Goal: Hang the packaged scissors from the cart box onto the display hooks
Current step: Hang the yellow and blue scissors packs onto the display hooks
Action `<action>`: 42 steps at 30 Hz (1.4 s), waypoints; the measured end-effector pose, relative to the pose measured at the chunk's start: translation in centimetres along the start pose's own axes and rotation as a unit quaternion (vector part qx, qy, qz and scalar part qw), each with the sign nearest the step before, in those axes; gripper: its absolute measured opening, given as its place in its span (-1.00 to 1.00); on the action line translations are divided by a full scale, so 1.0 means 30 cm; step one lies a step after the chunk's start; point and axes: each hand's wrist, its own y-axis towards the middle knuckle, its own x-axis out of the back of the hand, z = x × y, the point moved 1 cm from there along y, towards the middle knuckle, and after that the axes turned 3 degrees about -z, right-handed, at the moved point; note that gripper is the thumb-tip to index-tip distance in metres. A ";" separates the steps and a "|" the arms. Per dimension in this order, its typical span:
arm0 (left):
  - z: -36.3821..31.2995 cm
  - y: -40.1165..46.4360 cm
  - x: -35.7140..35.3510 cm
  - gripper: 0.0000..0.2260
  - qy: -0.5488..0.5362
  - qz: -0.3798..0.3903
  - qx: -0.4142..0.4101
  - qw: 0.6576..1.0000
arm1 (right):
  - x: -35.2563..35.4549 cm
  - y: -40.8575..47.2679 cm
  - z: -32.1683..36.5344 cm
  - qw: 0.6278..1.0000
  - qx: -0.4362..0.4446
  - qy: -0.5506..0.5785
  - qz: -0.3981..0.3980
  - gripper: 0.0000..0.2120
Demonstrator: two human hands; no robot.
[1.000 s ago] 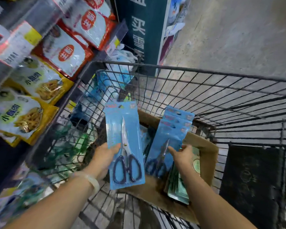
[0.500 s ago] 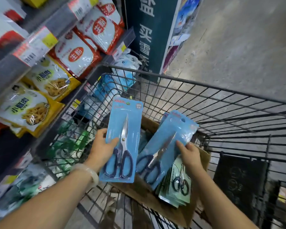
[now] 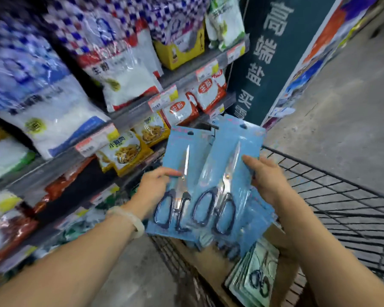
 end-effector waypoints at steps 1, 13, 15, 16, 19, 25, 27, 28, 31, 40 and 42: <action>-0.010 -0.022 0.036 -0.60 -0.035 -0.002 0.020 0.999 | -0.061 -0.021 0.018 1.000 0.006 -0.012 0.016 -0.82; 0.187 -0.477 0.633 -0.85 -0.257 -0.114 0.037 0.959 | -0.779 -0.553 -0.024 0.963 0.079 -0.120 0.228 -0.86; 0.284 -0.586 0.750 -0.78 -0.322 -0.167 0.036 0.931 | -0.837 -0.699 -0.112 0.956 0.053 -0.136 0.255 -0.68; 0.329 -0.651 0.807 -0.77 -0.338 -0.191 0.030 0.921 | -0.854 -0.787 -0.161 0.952 0.040 -0.142 0.268 -0.65; 0.472 -0.843 0.969 -0.80 -0.373 -0.263 0.017 0.890 | -0.899 -1.052 -0.338 0.913 0.023 -0.201 0.354 -0.76; 0.735 -1.224 1.211 -0.87 -0.411 -0.416 -0.023 0.811 | -1.095 -1.441 -0.553 0.799 0.081 -0.343 0.487 -0.79; 0.818 -1.348 1.281 -0.94 -0.418 -0.443 -0.016 0.793 | -1.168 -1.546 -0.595 0.788 0.071 -0.338 0.509 -0.80; 0.851 -1.406 1.312 -0.89 -0.421 -0.453 -0.009 0.786 | -1.201 -1.591 -0.615 0.788 0.061 -0.329 0.516 -0.81; 0.962 -1.545 1.392 -0.87 -0.446 -0.473 0.002 0.760 | -1.291 -1.727 -0.666 0.788 -0.015 -0.265 0.556 -0.82; 1.236 -1.753 1.668 -0.88 -0.512 -0.599 -0.024 0.615 | -1.561 -2.024 -0.943 0.712 -0.128 -0.245 0.646 -0.82; 1.288 -1.783 1.748 -0.88 -0.502 -0.613 -0.008 0.609 | -1.656 -2.070 -0.990 0.703 -0.095 -0.246 0.661 -0.80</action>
